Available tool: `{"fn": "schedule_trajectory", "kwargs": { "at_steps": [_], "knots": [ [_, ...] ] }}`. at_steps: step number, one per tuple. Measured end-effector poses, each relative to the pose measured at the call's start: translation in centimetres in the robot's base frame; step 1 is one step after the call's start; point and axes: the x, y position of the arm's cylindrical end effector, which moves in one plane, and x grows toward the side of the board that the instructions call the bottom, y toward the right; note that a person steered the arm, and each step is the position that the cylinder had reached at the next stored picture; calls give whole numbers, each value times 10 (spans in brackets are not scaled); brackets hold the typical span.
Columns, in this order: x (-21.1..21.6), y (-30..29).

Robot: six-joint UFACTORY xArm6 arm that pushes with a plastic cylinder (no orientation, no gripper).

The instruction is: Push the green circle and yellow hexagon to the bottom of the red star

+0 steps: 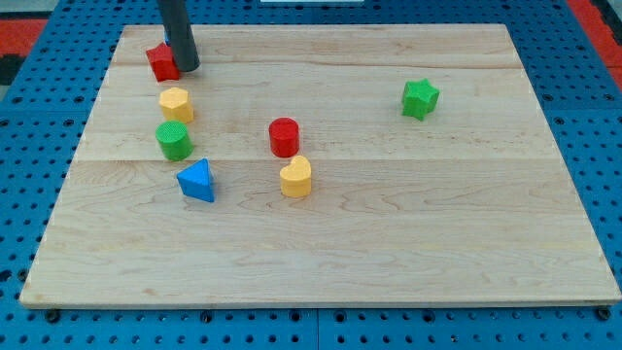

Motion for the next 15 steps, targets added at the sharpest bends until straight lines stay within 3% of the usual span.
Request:
{"fn": "schedule_trajectory", "kwargs": {
  "at_steps": [1,2,3,4,7,9,10,11,12,14,15],
  "knots": [
    [47,67],
    [118,41],
    [117,-12],
    [92,-22],
    [75,12],
    [75,-25],
    [108,40],
    [182,31],
    [206,-35],
    [158,-54],
    [158,-46]
  ]
}}
